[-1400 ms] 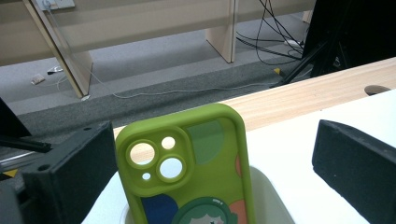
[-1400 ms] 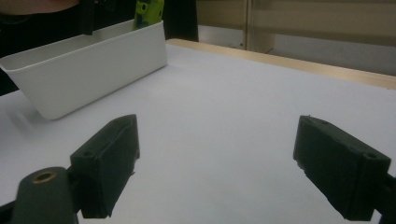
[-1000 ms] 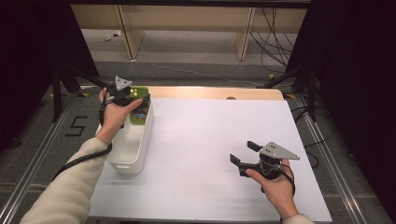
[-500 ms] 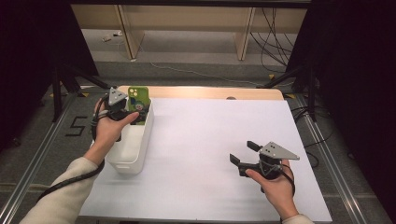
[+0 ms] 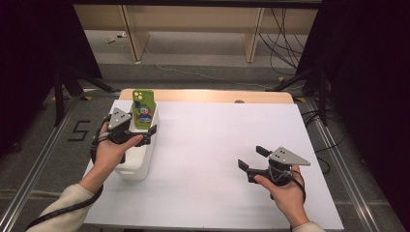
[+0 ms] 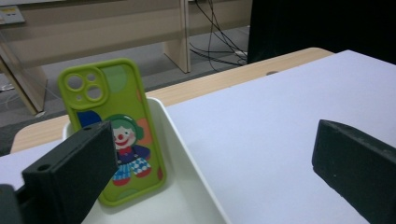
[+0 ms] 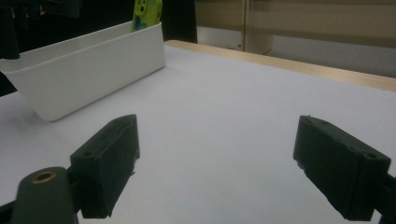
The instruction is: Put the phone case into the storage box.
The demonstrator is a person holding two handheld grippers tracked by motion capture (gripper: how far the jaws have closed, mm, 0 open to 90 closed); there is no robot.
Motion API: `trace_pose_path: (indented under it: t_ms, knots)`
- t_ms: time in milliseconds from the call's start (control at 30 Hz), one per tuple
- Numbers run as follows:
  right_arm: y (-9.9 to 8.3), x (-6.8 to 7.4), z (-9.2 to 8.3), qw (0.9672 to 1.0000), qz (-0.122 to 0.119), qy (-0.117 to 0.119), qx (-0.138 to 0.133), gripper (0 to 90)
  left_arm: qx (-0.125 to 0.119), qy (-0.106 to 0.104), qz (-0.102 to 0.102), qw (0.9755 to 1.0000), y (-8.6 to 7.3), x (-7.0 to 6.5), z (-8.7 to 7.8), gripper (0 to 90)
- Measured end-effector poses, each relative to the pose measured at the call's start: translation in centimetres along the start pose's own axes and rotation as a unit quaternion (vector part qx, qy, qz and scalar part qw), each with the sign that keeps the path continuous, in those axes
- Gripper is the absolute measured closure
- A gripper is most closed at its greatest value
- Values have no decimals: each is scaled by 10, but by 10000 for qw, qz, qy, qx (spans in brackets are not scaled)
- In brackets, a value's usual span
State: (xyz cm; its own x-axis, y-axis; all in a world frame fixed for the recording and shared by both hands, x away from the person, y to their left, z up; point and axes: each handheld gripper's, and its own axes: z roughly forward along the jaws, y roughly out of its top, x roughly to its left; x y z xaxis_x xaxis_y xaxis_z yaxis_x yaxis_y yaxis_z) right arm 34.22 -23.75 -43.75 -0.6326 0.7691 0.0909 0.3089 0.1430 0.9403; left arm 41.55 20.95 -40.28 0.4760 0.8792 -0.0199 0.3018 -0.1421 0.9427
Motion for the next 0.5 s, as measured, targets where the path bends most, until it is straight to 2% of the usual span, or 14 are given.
trace_pose_path:
  t_ms: [233,333,433,500]
  knots:
    - [0,0,0,10000,2,17,-14,156,-20,-92,33,10000,-8,-11,-12,0]
    - [0,0,-1,10000,5,17,-29,156,-63,-94,34,9999,-8,-13,-18,0]
    - [1,0,0,10000,2,20,-26,156,-103,-74,130,9998,-8,-15,-20,0]
    - [1,0,0,10000,3,8,-25,156,-102,-74,104,9999,-7,-15,-21,0]
